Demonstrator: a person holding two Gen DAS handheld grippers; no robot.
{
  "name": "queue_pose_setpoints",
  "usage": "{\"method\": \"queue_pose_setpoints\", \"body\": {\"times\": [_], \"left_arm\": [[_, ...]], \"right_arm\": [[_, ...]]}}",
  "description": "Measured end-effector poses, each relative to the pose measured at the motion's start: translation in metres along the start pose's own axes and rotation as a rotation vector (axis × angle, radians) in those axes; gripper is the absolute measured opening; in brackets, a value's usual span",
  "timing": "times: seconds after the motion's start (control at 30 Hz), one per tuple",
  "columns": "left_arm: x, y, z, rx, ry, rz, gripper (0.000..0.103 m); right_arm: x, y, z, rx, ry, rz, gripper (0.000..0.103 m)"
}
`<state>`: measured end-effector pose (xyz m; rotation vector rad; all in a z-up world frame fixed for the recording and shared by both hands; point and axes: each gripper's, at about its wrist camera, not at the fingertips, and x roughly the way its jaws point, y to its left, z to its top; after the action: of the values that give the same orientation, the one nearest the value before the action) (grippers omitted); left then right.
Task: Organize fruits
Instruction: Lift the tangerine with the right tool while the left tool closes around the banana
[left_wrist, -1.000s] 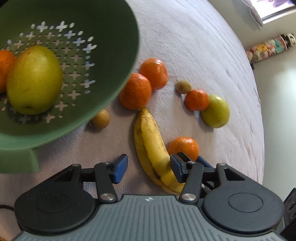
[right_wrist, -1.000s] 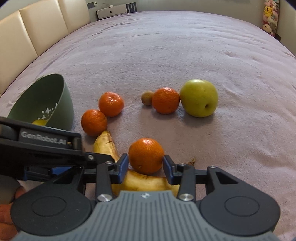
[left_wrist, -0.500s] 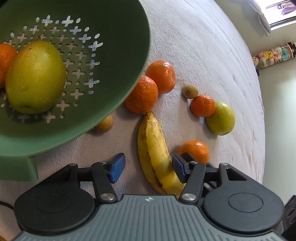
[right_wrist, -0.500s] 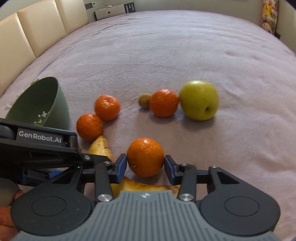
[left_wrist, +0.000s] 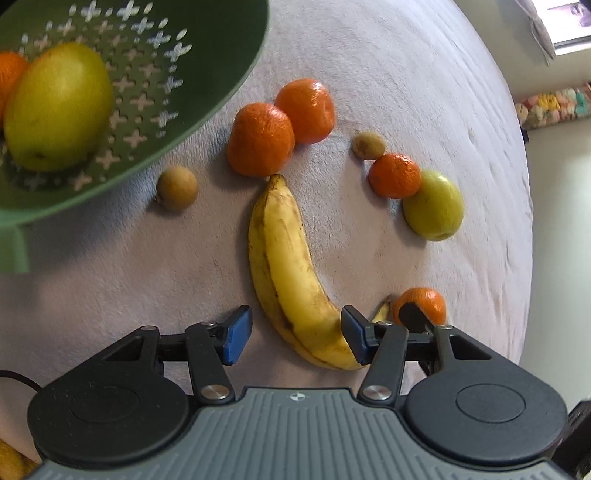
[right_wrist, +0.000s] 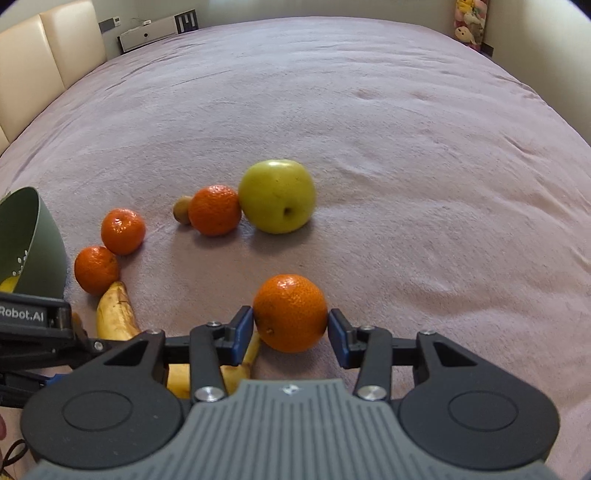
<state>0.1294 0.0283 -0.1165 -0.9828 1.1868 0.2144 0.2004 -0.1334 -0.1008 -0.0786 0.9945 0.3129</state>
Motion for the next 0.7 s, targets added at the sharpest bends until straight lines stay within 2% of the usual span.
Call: {"method": "queue_pose_setpoints", "body": {"times": [0.4,0.7], "left_arm": [[0.013,-0.008,0.000,0.042,-0.033,0.004,0.064],[-0.001,-0.008,0.002,0.088,-0.001,-0.020,0.053]], "right_arm": [[0.004,0.002,-0.005,-0.014,0.010,0.000,0.042],[-0.003,0.009,-0.003,-0.058,-0.005,-0.008,0.042]]}}
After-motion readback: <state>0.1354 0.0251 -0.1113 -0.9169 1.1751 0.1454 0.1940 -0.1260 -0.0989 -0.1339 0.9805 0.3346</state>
